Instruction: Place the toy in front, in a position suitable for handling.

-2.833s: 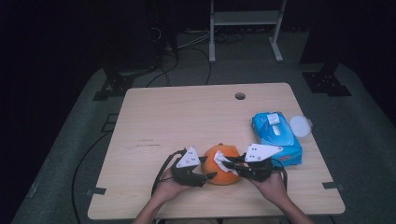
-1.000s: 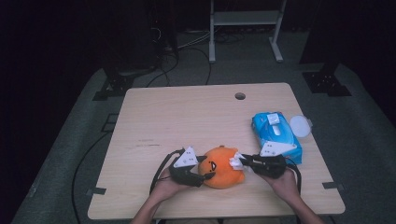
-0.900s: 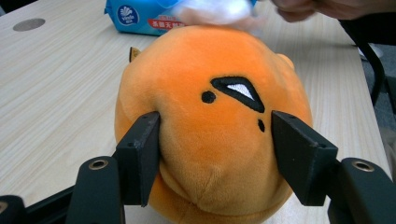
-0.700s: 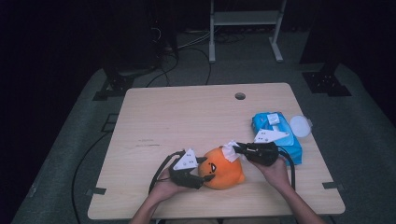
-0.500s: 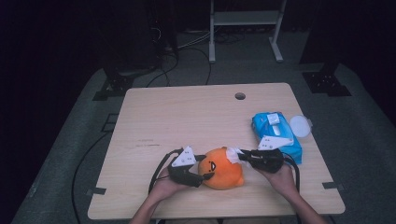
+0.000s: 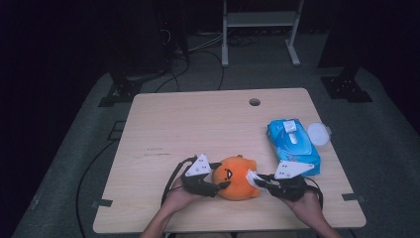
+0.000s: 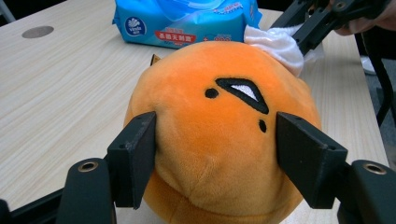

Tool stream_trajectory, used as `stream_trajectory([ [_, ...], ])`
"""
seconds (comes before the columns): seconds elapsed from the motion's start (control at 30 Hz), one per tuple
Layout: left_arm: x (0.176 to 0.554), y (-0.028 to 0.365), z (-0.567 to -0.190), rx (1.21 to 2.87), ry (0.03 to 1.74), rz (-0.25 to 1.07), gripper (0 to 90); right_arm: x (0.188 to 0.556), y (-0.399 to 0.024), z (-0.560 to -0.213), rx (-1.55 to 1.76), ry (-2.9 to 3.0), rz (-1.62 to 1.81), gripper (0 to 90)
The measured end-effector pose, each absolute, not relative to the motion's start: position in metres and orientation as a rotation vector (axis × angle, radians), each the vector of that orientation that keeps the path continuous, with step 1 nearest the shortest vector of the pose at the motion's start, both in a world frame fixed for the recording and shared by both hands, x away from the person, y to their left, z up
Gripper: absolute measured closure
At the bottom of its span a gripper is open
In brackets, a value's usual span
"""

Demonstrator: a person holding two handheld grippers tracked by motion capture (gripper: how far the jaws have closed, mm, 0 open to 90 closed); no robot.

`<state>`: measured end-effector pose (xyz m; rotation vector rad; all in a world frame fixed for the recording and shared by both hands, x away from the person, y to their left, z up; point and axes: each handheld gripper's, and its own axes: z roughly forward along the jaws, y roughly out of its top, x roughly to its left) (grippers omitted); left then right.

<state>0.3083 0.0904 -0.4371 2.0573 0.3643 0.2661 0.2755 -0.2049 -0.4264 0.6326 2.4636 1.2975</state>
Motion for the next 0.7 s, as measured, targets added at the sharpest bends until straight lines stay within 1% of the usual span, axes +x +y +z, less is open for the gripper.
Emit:
stream_trajectory([
  [0.17,0.305,0.086,-0.436,2.071,0.333,0.287,33.0,0.270,-0.184,-0.418,0.526,2.447,1.289,69.6],
  [0.23,0.303,0.083,-0.436,2.077,0.325,0.298,33.2,0.268,-0.174,-0.415,0.487,2.445,1.283,67.8],
  [0.33,0.302,0.082,-0.436,2.089,0.317,0.314,33.2,0.267,-0.159,-0.414,0.410,2.427,1.253,67.4],
  [0.37,0.302,0.082,-0.436,2.091,0.320,0.311,33.2,0.266,-0.156,-0.414,0.399,2.419,1.247,68.3],
  [0.5,0.304,0.085,-0.437,2.082,0.341,0.297,30.9,0.269,-0.157,-0.416,0.388,2.391,1.257,79.1],
  [0.67,0.307,0.087,-0.437,2.066,0.402,0.283,22.1,0.270,-0.176,-0.419,0.452,2.406,1.264,80.9],
  [0.7,0.308,0.087,-0.437,2.062,0.407,0.273,21.6,0.270,-0.180,-0.420,0.468,2.408,1.259,80.9],
])
